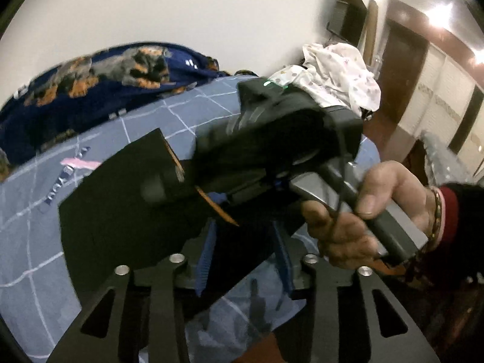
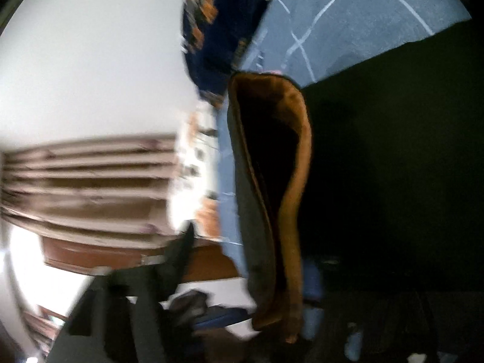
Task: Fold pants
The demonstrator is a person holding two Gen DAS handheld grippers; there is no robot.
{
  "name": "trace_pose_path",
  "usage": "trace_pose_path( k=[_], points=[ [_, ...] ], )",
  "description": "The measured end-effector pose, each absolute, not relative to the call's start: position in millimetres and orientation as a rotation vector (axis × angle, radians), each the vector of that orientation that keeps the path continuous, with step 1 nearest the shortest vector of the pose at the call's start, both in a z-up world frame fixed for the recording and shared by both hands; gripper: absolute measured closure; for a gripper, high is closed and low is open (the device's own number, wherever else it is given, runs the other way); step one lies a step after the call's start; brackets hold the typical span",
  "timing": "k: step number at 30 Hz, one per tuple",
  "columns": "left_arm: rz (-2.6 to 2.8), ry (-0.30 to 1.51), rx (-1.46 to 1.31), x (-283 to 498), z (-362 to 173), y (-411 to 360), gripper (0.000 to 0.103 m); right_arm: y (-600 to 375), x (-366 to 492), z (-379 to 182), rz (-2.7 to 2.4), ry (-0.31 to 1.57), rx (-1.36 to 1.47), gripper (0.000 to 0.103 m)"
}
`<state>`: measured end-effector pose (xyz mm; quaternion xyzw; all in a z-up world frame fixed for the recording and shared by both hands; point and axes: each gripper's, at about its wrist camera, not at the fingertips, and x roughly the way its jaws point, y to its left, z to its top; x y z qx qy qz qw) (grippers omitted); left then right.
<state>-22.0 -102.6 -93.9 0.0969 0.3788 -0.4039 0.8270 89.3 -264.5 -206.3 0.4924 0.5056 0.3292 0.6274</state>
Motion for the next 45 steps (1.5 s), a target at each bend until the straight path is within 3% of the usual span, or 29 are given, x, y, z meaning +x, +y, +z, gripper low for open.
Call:
trace_pose_path(
  k=[1, 3, 6, 17, 24, 45],
  points=[
    [-0.858, 0.791, 0.203, -26.1, -89.9, -97.9, 0.057, -263.9, 89.5, -208.5, 0.737, 1.18, 1.106, 0.088],
    [-0.826, 0.767, 0.19, -29.1, -82.4, -85.6, 0.056, -267.3, 87.5, -208.3, 0.713, 1.173, 1.079, 0.088],
    [-0.726, 0.742, 0.146, -24.5, -73.5, -59.1, 0.044, -276.1, 83.7, -205.6, 0.699, 1.131, 1.092, 0.089],
    [-0.606, 0.865, -0.041, 26.7, -88.2, -12.1, 0.043, -373.2, 40.5, -164.9, 0.615, 0.942, 1.099, 0.089],
    [-0.667, 0.985, 0.009, 35.5, -117.4, -58.1, 0.043, -458.3, 6.3, -207.5, 0.427, 0.899, 1.221, 0.089],
    [-0.649, 1.043, -0.016, 56.8, -143.5, -80.3, 0.042, -479.0, -4.5, -248.2, 0.377, 0.909, 1.324, 0.089]
  ],
)
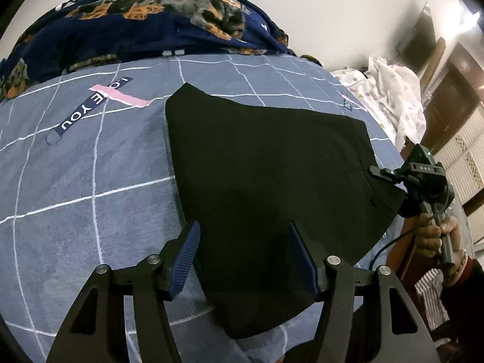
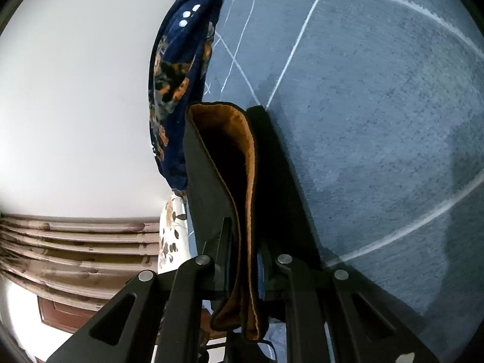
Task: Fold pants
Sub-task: 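Grasp the tan-lined bundle edge with the right gripper and straighten it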
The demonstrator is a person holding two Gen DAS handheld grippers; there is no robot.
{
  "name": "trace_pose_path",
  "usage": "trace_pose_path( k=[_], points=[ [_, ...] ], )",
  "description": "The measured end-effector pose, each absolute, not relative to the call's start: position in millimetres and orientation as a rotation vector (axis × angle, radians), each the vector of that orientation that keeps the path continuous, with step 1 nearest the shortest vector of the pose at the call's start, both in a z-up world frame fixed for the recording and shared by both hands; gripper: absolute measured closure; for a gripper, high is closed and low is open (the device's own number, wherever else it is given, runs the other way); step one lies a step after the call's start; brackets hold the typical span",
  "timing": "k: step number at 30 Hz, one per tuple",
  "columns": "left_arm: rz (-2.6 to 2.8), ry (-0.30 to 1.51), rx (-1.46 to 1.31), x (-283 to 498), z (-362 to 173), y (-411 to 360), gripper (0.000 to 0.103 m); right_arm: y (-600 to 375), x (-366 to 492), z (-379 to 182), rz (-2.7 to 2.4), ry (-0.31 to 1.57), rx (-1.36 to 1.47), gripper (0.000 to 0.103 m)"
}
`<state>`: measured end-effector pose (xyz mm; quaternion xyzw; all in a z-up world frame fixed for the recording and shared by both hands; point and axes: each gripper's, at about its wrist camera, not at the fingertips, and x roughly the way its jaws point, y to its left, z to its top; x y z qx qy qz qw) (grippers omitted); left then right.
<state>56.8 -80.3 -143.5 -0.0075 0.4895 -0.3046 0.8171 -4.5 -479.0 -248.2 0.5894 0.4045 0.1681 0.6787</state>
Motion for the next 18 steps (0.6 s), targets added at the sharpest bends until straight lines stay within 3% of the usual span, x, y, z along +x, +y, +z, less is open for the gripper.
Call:
trace_pose_path(
  k=[7, 15, 18],
  points=[
    [-0.645, 1.042, 0.016, 56.6, -149.6, -82.8, 0.041, -488.7, -9.1, -249.5, 0.356, 0.9, 1.342, 0.084],
    [-0.649, 1.058, -0.036, 58.9, -149.1, -77.0, 0.039, -506.9, -49.5, -187.3, 0.408, 0.737, 1.299, 0.082],
    [-0.651, 1.059, -0.045, 58.2, -148.7, -76.5, 0.039, -486.8, -64.1, -188.5, 0.436, 0.807, 1.292, 0.081]
  ],
)
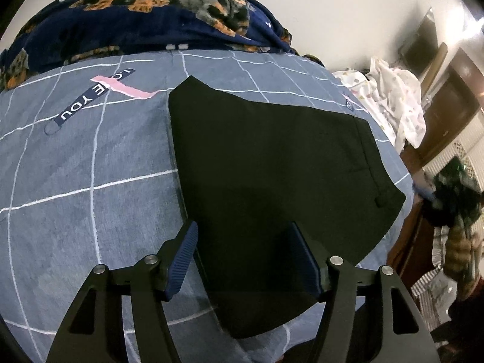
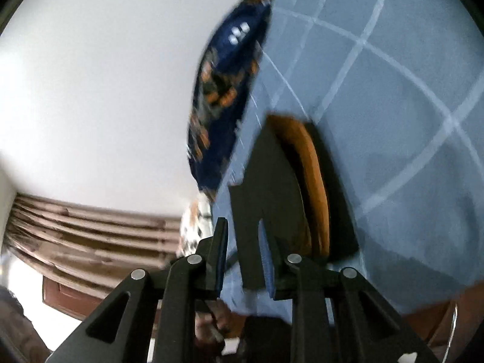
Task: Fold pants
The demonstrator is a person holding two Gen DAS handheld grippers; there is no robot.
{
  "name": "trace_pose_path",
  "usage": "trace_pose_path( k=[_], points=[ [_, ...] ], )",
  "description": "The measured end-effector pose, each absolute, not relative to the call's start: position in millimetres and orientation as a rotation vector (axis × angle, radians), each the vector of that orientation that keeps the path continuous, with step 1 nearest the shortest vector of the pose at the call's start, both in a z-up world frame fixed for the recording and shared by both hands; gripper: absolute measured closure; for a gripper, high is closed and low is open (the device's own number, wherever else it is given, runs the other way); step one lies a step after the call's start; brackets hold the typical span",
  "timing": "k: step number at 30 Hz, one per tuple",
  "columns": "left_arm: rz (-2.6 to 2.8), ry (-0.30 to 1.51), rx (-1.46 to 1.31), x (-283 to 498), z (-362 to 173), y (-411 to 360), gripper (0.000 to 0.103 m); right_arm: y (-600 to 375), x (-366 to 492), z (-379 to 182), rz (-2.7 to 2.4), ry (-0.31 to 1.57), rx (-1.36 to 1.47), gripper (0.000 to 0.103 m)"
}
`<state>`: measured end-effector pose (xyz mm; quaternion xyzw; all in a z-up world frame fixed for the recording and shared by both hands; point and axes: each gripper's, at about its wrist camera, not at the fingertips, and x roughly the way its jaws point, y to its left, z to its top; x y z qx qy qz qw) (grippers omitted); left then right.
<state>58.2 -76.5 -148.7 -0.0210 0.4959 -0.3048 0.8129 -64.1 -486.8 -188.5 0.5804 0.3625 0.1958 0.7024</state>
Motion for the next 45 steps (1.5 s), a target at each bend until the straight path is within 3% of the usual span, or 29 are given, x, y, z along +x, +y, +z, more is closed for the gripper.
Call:
trace_pose_path(
  k=[5, 14, 15, 17, 24, 32, 39, 41, 43, 45],
  points=[
    [-0.655, 1.054, -0.04, 55.9, -148.4, -76.1, 0.039, -479.4, -75.4, -217.6, 0.385, 0.904, 1.346, 0.08],
    [-0.651, 1.079, -0.057, 54.0, -152.4, -74.9, 0.037, -480.2, -71.2, -225.3, 0.34, 0.917, 1.353, 0.074],
    [-0.651, 1.078, -0.054, 53.6, -152.3, -75.1, 0.037, -479.7, -71.1, -225.4, 0.331, 0.917, 1.341, 0.075],
    [-0.648, 1.077, -0.046, 52.3, -152.3, -75.2, 0.037, -477.7, -69.7, -226.5, 0.321, 0.92, 1.317, 0.087],
    [-0.648, 1.087, -0.044, 54.8, -154.9, -74.5, 0.037, -477.5, -73.6, -204.3, 0.299, 0.877, 1.223, 0.09],
    [-0.646, 1.124, -0.045, 54.4, -167.3, -77.1, 0.034, -483.2, -73.5, -228.1, 0.245, 0.938, 1.298, 0.09],
    [-0.641, 1.142, -0.08, 57.1, -170.9, -73.7, 0.031, -479.8, -69.3, -206.9, 0.182, 0.949, 1.187, 0.084],
    [-0.641, 1.141, -0.083, 57.5, -171.4, -72.9, 0.031, -479.6, -67.0, -194.9, 0.16, 0.944, 1.115, 0.076],
    [-0.642, 1.141, -0.079, 57.8, -171.6, -73.0, 0.031, -479.5, -62.7, -189.3, 0.153, 0.946, 1.069, 0.059],
    [-0.644, 1.139, -0.079, 58.1, -171.1, -73.4, 0.031, -479.8, -57.4, -189.5, 0.147, 0.955, 1.048, 0.058]
  ],
)
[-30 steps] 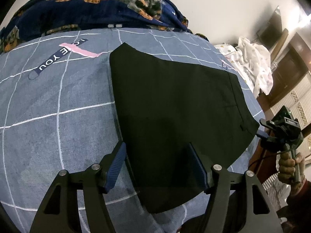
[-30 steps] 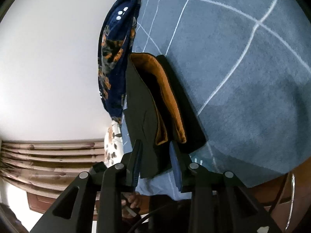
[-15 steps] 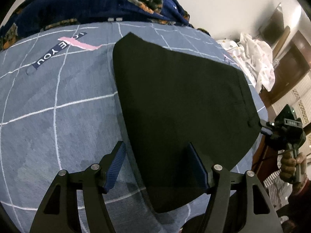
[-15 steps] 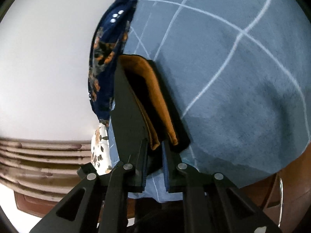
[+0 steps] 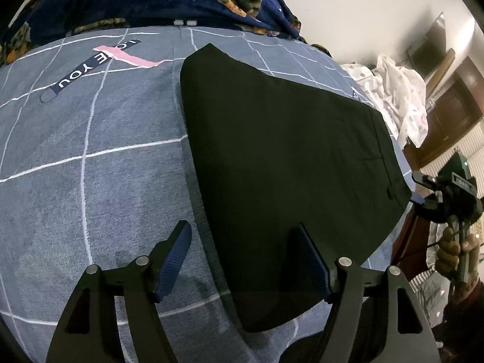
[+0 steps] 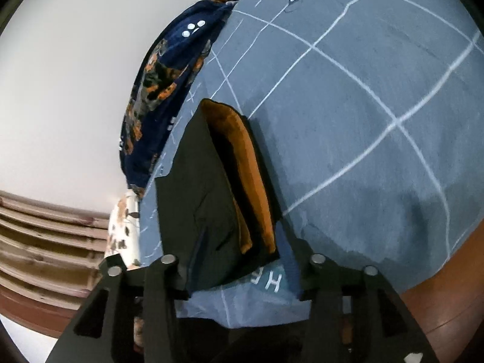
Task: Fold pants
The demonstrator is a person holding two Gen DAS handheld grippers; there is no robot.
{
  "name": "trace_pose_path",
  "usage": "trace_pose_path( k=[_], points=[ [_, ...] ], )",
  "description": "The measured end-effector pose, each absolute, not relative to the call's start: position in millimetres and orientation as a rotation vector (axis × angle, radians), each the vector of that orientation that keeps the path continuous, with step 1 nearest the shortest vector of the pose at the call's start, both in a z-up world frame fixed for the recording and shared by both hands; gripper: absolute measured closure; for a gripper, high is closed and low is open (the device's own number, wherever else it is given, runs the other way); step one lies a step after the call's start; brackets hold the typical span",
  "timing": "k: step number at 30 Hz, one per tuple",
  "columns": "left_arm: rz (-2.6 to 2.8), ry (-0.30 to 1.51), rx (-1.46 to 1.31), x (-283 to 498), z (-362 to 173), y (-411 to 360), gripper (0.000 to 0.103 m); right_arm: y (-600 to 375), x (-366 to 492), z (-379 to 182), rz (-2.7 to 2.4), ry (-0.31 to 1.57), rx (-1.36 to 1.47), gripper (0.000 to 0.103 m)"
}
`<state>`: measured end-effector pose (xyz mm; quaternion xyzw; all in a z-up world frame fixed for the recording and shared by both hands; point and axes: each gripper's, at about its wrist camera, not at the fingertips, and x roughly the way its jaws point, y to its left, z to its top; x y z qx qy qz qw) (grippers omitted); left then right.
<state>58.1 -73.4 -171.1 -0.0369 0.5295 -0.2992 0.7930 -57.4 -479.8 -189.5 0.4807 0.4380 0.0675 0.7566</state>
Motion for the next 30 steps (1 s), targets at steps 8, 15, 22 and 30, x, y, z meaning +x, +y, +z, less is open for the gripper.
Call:
trace_pose_path(
  k=[8, 15, 22, 30],
  points=[
    [-0.656, 1.123, -0.072, 56.2, -171.6, -71.7, 0.031, -471.9, -17.0, -208.3, 0.181, 1.018, 0.975, 0.05],
    [-0.645, 1.107, -0.043, 58.7, -170.8, -75.7, 0.031, -472.7, 3.6, -218.1, 0.301, 1.007, 0.979, 0.039],
    [-0.635, 1.083, 0.018, 57.1, -169.8, -82.5, 0.029, -469.6, 23.3, -216.5, 0.345, 1.013, 0.962, 0.032],
    [-0.624, 1.053, 0.092, 57.0, -168.7, -91.3, 0.027, -466.4, 33.1, -215.4, 0.393, 1.03, 0.926, 0.029]
  ],
)
